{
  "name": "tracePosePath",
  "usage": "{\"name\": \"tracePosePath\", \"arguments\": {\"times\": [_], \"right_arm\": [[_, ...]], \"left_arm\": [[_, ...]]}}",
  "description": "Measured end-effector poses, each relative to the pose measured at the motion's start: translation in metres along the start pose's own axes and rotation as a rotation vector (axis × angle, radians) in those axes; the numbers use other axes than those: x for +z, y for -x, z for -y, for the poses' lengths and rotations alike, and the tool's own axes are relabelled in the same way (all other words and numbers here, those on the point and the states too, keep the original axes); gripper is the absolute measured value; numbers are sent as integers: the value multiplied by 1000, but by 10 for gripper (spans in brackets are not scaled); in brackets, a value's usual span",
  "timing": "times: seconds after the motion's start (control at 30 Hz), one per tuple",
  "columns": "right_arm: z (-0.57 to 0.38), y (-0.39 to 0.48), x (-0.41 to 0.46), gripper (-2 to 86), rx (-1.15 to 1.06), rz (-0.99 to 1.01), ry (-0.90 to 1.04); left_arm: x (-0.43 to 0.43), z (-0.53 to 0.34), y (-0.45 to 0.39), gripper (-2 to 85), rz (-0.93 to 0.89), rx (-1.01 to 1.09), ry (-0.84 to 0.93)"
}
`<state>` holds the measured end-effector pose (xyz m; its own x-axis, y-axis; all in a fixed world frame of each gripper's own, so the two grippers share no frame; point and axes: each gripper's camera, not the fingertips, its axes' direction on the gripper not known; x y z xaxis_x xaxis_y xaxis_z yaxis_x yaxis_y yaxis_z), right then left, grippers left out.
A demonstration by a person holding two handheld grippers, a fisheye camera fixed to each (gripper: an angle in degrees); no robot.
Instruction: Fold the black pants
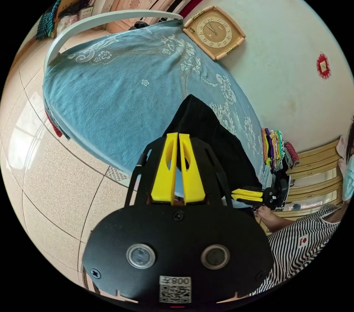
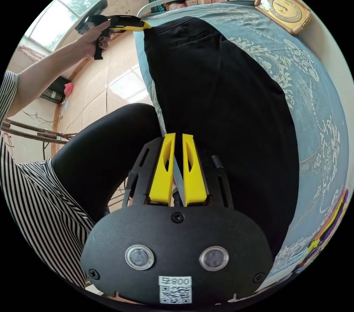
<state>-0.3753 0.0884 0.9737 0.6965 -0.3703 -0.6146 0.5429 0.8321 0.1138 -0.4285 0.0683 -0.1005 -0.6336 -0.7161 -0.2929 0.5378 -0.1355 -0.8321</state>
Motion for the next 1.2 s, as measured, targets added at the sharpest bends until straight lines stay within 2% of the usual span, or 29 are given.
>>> {"name": "tracePosePath", "arguments": {"times": [0.27,0.43,0.6,0.67,0.73,0.9,1.0,1.07,1.13,1.2], "right_arm": [[-23,13,-9,5,-31,44,-27],[-38,3,31,5,9,90,29],[-69,-10,37,6,70,151,-3],[-87,-19,37,6,155,177,-23],[-105,-27,32,5,211,169,-60],[-171,-53,17,3,359,120,-118],[-226,-68,18,2,456,36,-91],[-265,-77,38,2,506,-6,-8],[-290,-78,44,2,505,13,-83],[-303,-79,48,2,509,16,-75]], "left_arm": [[8,-5,-47,4,23,40,-31],[46,-11,-72,6,54,3,16],[52,-27,-134,5,107,9,-117],[65,-30,-168,4,76,68,-128],[93,-32,-211,3,53,144,-98],[224,-29,-343,1,-59,335,94],[296,-28,-411,1,-13,435,199],[339,-29,-439,2,99,453,288],[363,-31,-455,1,89,439,285],[378,-33,-481,1,71,378,304]]}}
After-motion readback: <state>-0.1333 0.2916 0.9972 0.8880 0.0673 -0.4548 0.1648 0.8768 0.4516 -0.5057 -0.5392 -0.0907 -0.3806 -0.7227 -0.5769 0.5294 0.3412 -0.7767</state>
